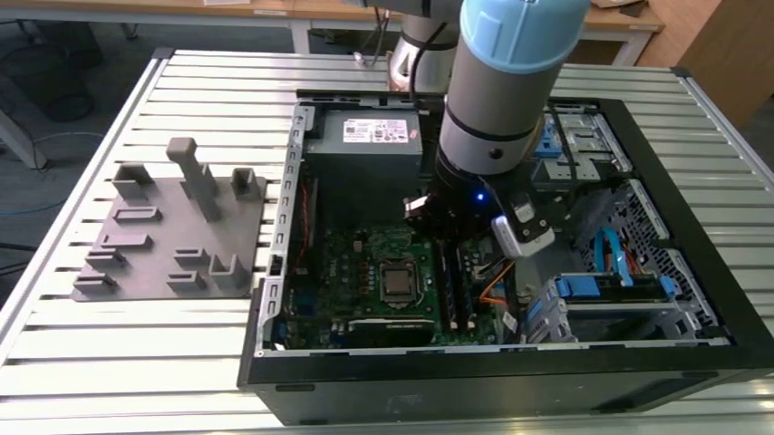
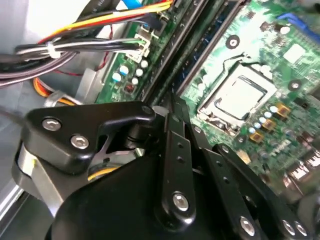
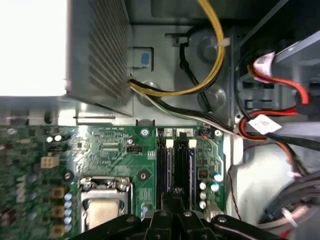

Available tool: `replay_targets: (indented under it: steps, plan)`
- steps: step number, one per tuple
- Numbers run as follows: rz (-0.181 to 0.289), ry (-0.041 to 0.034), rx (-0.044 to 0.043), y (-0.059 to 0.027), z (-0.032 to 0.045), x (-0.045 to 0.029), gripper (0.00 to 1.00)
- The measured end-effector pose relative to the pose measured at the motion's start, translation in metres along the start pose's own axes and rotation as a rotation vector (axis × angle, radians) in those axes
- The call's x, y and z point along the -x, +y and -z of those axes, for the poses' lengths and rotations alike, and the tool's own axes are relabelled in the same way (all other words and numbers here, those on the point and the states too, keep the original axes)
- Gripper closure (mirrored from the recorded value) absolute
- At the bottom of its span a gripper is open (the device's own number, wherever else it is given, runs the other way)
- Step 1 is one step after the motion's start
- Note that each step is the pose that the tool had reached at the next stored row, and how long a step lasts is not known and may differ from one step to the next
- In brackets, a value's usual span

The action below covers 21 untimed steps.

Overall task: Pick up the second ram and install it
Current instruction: 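Press down the second ram until it locks into place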

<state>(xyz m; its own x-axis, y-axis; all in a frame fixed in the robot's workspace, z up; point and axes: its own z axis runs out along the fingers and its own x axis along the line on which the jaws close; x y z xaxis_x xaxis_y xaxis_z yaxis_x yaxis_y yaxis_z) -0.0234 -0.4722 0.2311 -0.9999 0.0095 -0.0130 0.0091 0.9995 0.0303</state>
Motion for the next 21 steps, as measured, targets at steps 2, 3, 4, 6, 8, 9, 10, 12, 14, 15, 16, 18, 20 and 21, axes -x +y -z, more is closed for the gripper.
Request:
replay_targets:
  steps: [2,3,4,6,8,9,10,12,14,15,16,18,20,21]
  plan:
    - [0.0,-0.0004,0.0004,0.0002,0.0076,0.0001,0.89]
    - [0.0,-0.0005,0.0003,0.0003,0.0113,0.0001,0.89]
    - [0.0,-0.0007,0.0011,0.0004,0.0141,0.0001,0.89]
    - [0.0,-0.0006,0.0019,-0.0029,0.0145,0.0001,0.89]
    - [0.0,-0.0006,0.0022,-0.0099,0.0146,0.0002,0.89]
    - [0.0,-0.0006,0.0023,-0.014,0.0147,0.0003,0.89]
    - [0.0,-0.0006,0.0021,-0.0181,0.0149,0.0003,0.89]
    - [0.0,-0.0006,0.0023,-0.0269,0.0151,0.0004,0.89]
    - [0.0,-0.0006,0.0021,-0.0346,0.0153,0.0005,0.89]
    - [0.0,-0.0006,0.0022,-0.0379,0.0154,0.0005,0.89]
    - [0.0,-0.0006,0.0022,-0.0412,0.0155,0.0005,0.89]
    - [0.0,-0.0006,0.0019,-0.0467,0.0156,0.0006,0.89]
    - [0.0,-0.0006,0.001,-0.0508,0.0157,0.0006,0.89]
    - [0.0,-0.0006,0.0001,-0.0523,0.0158,0.0006,0.89]
